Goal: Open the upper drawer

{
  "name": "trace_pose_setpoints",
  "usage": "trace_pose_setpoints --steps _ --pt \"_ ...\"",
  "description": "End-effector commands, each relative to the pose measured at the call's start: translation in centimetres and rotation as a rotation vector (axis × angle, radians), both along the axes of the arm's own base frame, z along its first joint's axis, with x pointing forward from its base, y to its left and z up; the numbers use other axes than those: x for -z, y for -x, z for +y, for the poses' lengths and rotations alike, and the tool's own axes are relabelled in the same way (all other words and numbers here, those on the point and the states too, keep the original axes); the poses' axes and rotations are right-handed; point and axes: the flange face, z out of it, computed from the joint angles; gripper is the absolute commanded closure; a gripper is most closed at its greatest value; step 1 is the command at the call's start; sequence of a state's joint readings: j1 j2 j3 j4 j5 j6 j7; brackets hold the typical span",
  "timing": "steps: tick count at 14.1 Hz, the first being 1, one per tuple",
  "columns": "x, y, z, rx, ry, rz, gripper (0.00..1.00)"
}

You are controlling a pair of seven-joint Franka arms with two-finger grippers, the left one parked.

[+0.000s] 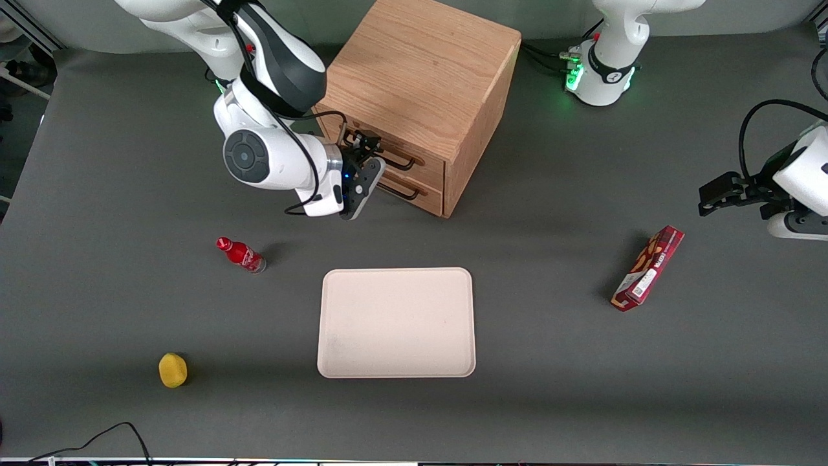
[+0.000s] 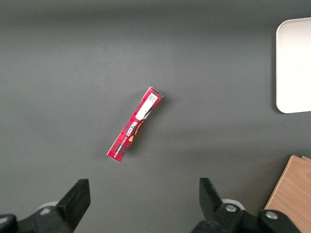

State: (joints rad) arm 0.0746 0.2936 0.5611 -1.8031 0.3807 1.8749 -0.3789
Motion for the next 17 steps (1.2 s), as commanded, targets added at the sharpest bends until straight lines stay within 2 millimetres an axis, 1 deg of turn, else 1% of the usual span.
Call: trace_pose_setpoints --steps 1,5,10,13,15,17 --pt "0.5 1.1 0.1 -0.021 0.006 -0.027 0.00" --pt "1.2 1.2 0.0 -0.014 0.011 -0.035 0.00" --pt "2.2 0.2 -0.6 -0.025 0.038 -0.063 0.00" --pt "2.6 -1.6 -1.4 -0.019 0.048 -0.080 0.00" --pt "2.7 -2.7 -1.5 -0.008 0.036 -0.078 0.00" --pt "2.7 -4.4 -2.5 0.009 0.045 -0.092 0.00"
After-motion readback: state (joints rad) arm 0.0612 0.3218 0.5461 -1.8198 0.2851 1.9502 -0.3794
